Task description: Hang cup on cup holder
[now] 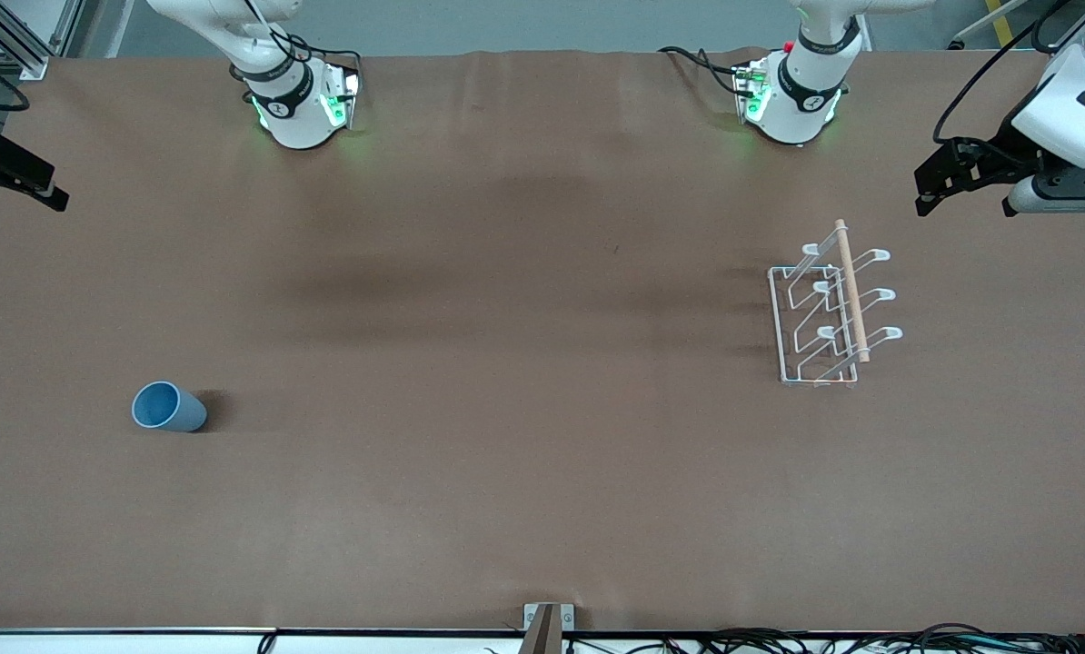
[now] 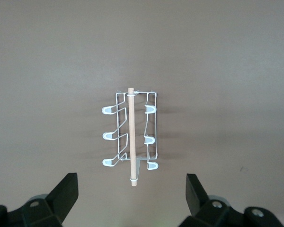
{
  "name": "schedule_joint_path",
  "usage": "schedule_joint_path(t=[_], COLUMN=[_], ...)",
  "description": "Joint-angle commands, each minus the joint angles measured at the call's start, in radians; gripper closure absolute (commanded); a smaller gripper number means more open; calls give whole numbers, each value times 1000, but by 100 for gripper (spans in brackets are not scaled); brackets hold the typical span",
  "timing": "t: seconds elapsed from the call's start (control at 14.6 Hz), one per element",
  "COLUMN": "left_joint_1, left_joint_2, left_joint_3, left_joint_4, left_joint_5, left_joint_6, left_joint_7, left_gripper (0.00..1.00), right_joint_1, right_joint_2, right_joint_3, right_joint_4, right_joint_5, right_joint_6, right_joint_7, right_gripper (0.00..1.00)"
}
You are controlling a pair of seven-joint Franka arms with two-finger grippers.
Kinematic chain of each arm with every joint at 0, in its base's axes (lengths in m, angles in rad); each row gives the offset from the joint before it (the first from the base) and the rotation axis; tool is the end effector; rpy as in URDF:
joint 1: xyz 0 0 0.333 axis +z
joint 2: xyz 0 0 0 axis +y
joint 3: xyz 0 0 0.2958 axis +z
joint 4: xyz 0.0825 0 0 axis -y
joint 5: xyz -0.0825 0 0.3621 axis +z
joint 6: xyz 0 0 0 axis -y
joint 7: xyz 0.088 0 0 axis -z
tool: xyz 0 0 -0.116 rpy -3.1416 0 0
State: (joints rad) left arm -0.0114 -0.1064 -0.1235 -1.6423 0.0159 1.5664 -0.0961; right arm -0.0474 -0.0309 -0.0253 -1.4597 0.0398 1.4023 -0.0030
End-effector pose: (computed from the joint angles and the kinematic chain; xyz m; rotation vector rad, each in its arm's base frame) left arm 0.4966 -0.0689 0.6173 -3.1152 0.0592 -0.0512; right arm 0.5040 -0.0318 0.6459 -3.0987 0.0985 0.0387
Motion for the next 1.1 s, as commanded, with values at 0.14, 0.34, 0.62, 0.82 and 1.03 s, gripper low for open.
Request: schedule_joint_path(t=[0.14, 0.34, 0.62, 0.82, 1.03], left_joint_1=[5, 8, 8, -7, -10], left_joint_2=[14, 30, 54, 91, 112], left_joint_3=[-2, -2, 1, -5, -10], left_joint_4=[44, 71, 70, 81, 118], left_joint_5=[15, 16, 12, -2, -1], left_joint_6=[-39, -49, -49, -48, -48], left_joint_7=[12, 13, 18, 4, 19], left_gripper=[0, 0, 0, 0, 0], right_joint_1=[-19, -19, -19, -32, -81], right_joint_2=[-24, -24, -23, 35, 149], right_joint_3=[5, 5, 5, 5, 5], right_joint_4=[-31, -31, -31, -36, -37], right_joint_5=[17, 15, 15, 5, 17], right_joint_6=[12, 12, 15, 42, 148], right_joint_7=[-9, -9, -11, -11, -63], right_gripper=[0, 1, 3, 3, 3])
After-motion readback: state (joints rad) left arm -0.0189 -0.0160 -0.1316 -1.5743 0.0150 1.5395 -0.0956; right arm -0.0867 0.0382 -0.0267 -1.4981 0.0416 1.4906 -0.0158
